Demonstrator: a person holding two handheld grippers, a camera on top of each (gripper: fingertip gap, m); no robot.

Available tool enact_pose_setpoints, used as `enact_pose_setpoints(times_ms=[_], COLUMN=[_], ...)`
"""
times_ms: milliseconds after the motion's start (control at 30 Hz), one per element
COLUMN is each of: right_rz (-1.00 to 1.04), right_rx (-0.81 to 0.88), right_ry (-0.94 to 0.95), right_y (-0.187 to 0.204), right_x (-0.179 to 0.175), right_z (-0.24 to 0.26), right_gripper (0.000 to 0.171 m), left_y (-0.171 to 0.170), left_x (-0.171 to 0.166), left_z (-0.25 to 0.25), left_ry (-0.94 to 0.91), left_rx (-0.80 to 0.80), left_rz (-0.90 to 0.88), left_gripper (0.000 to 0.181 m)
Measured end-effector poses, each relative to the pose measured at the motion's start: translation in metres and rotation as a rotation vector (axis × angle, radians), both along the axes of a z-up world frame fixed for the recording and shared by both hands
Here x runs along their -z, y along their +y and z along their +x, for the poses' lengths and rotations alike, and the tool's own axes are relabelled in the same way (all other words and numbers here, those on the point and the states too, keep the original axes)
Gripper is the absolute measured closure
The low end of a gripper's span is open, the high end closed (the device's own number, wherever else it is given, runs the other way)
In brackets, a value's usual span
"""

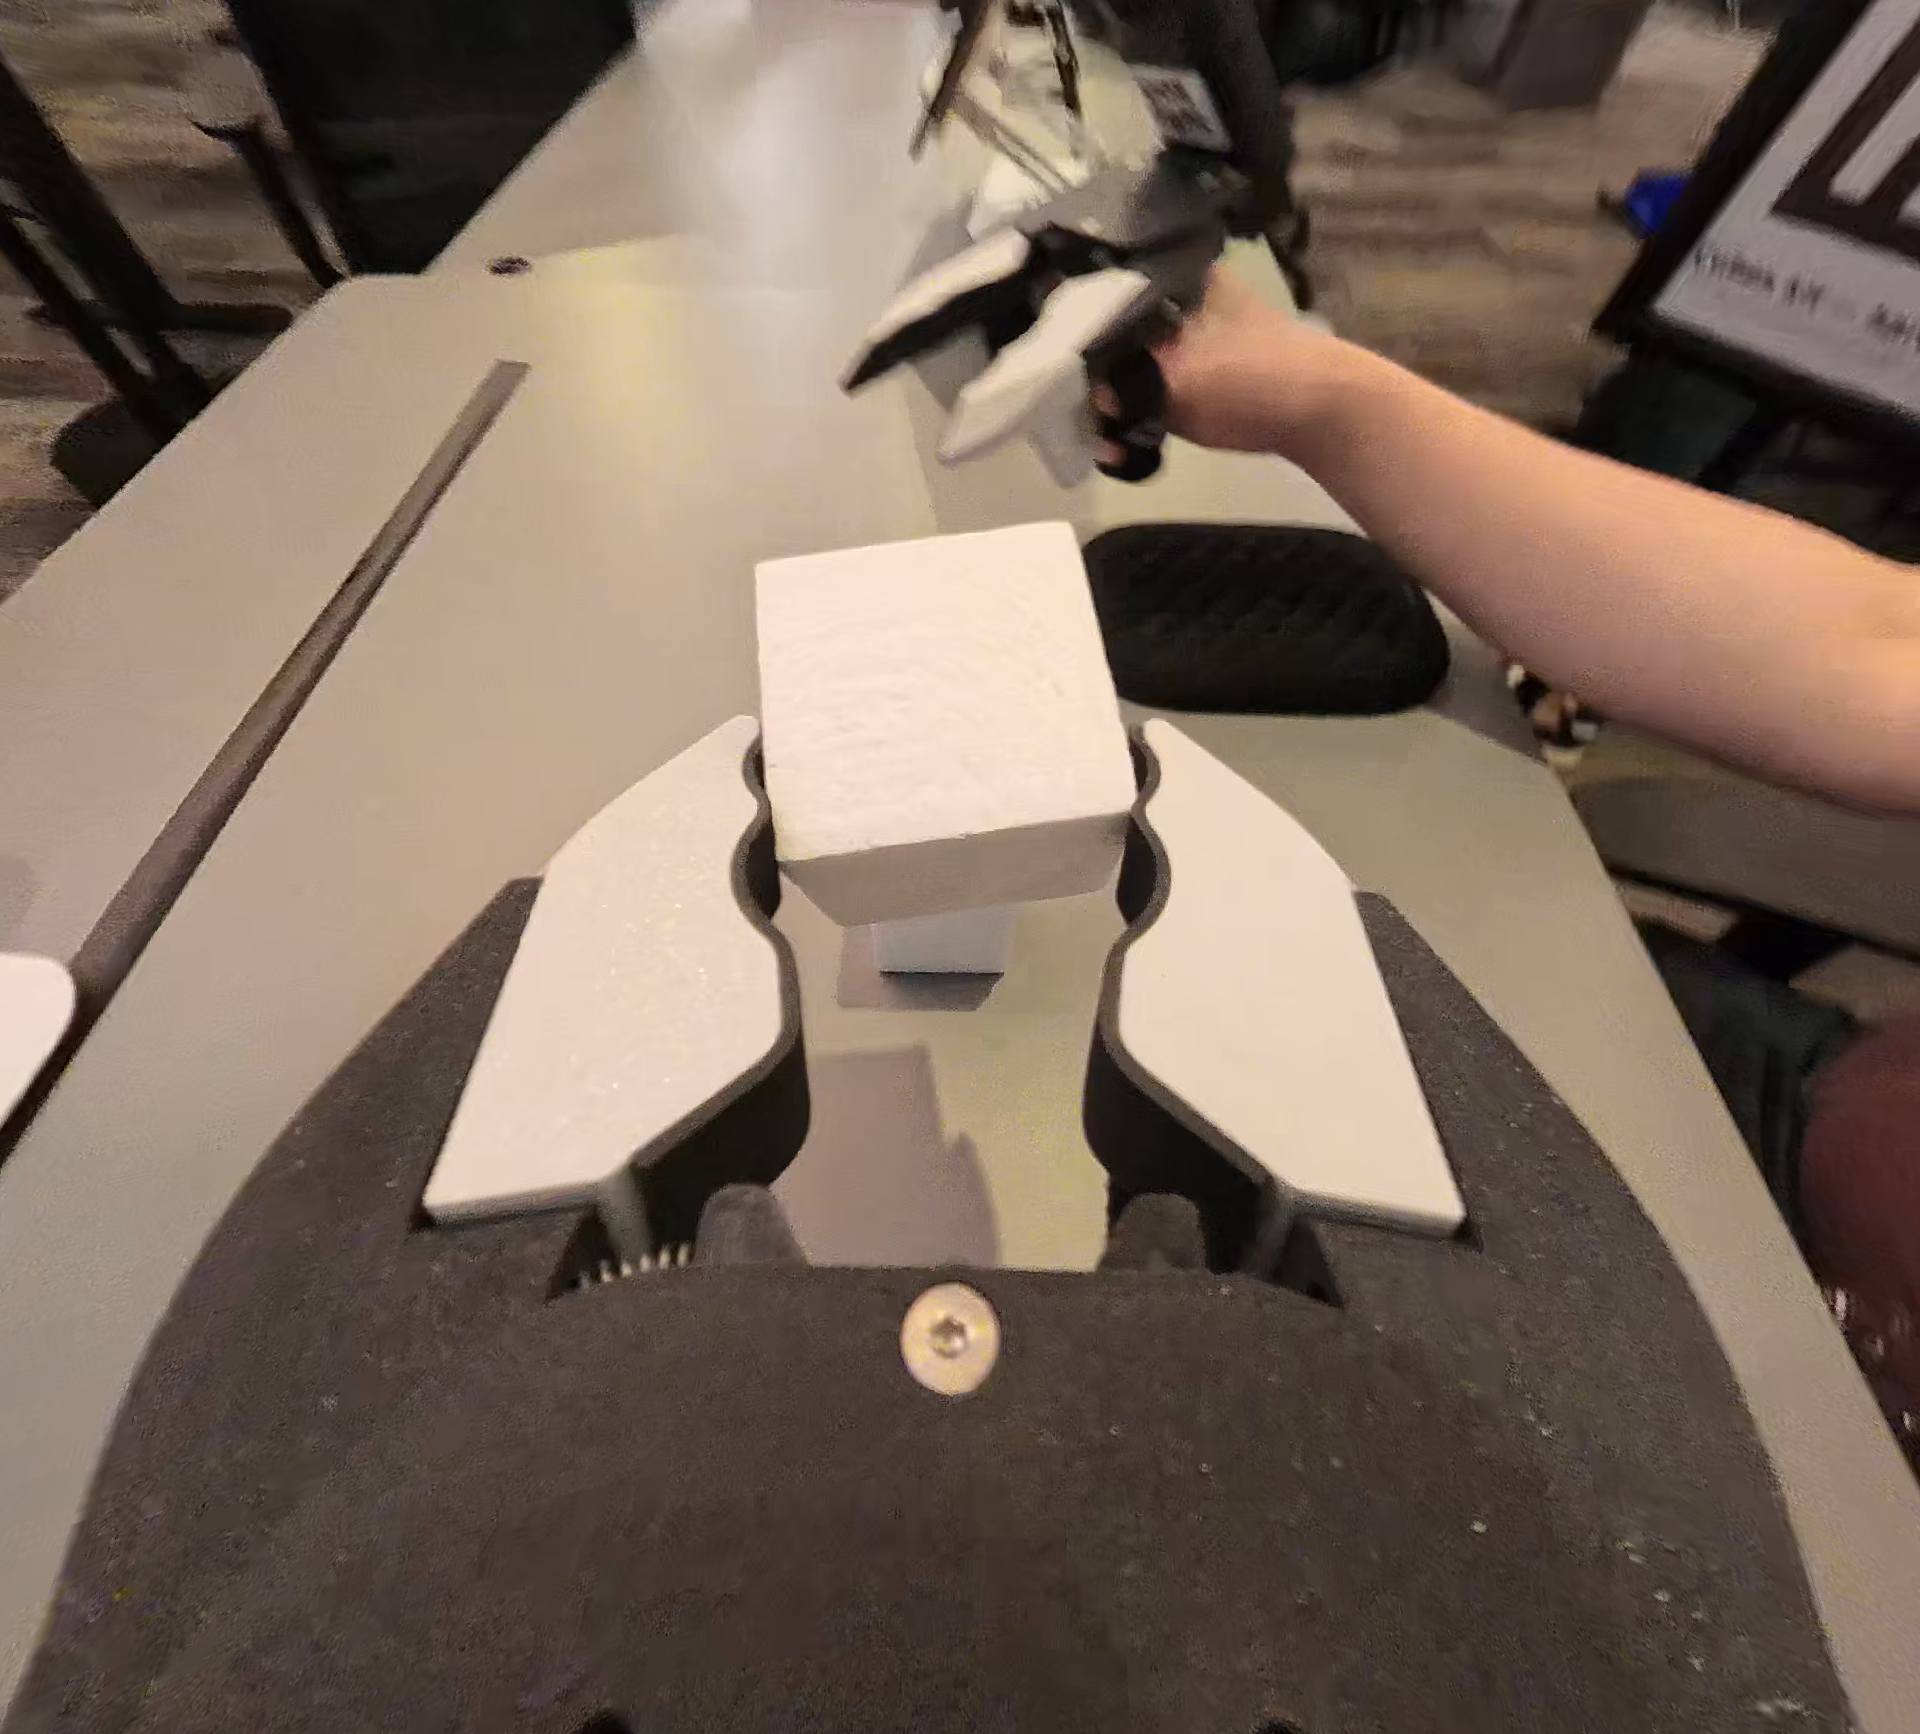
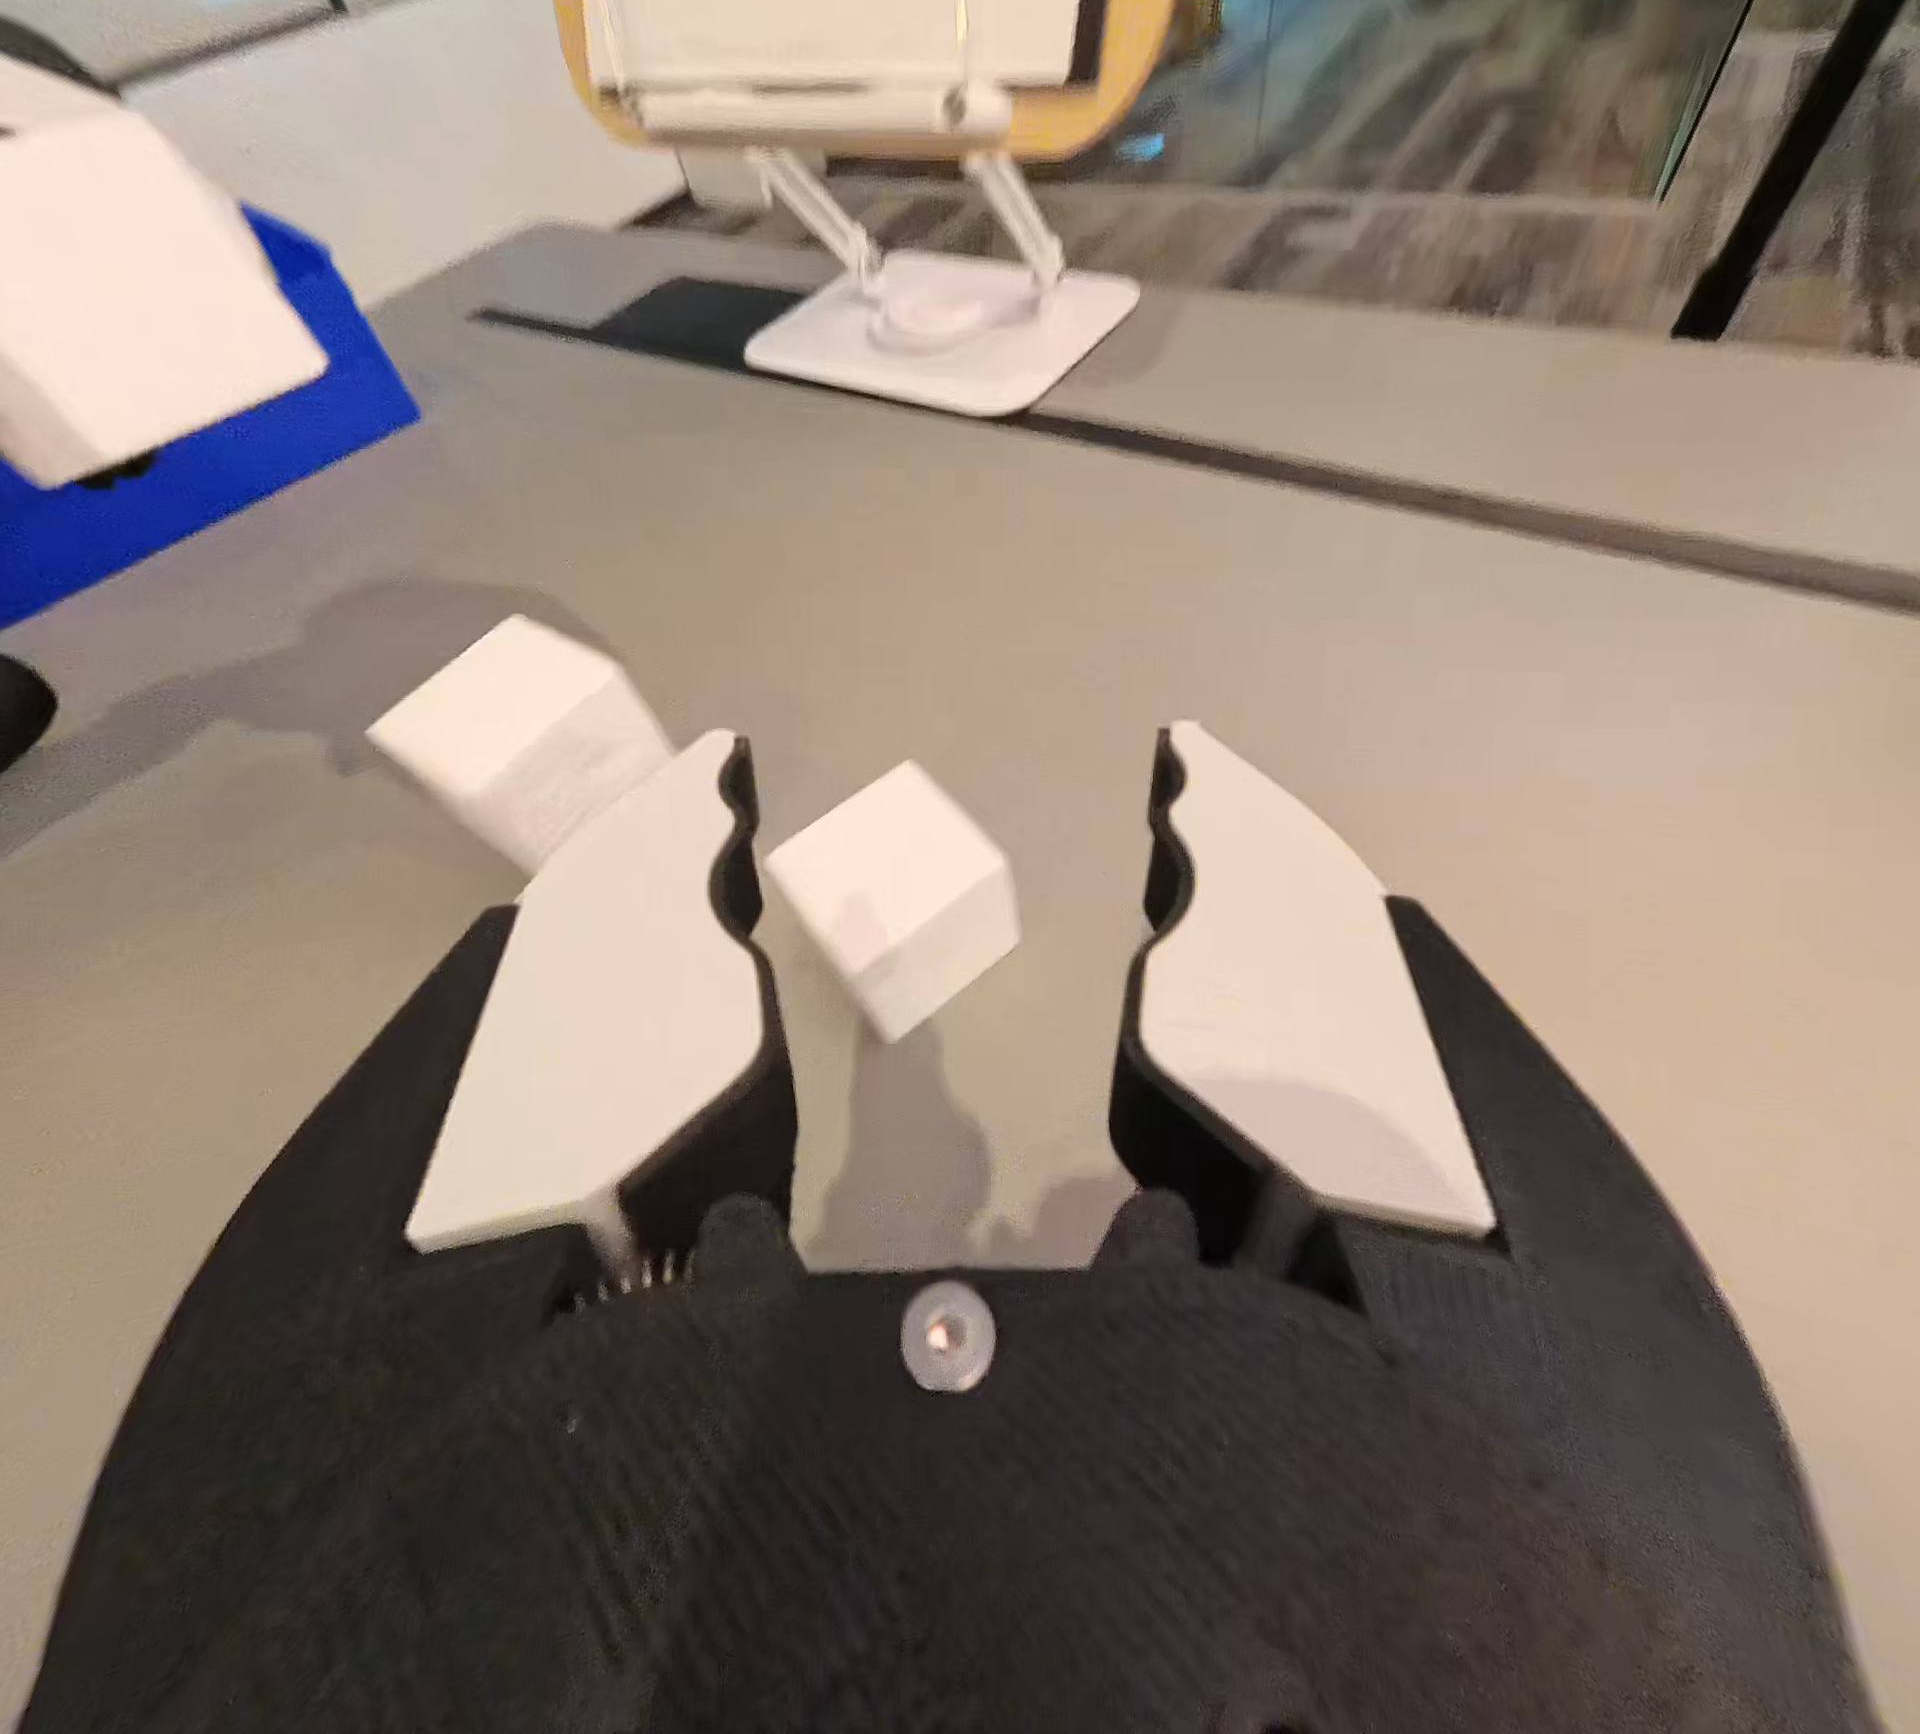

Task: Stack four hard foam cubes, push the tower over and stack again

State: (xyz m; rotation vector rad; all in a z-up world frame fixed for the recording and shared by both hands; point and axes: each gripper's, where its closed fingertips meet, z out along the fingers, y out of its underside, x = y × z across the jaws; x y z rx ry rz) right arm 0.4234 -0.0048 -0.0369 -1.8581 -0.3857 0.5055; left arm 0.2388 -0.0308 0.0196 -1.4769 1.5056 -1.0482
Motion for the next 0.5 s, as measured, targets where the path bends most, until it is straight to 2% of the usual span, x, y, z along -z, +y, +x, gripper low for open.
enact_pose_setpoints(times_ms=[167, 267, 500], right_rz=[0.057, -0.007, 0.009], right_rx=[0.061, 0.061, 0.056], right_ry=[0.026, -0.013, -0.078], right_y=[0.032, 0.031, 0.021], right_x=[0.024, 0.045, 0.044], right_z=[0.026, 0.024, 0.019], right_gripper=[0.098, 0.101, 0.100], left_y=[-0.008, -0.005, -0.008], left_x=[0.014, 0.026, 0.059], left_z=[0.029, 0.041, 0.056], left_ry=[0.133, 0.187, 0.243], left_rx=[0.098, 0.071, 0.117], left_rz=[0.117, 0.118, 0.096], left_gripper=[0.118, 0.118, 0.117])
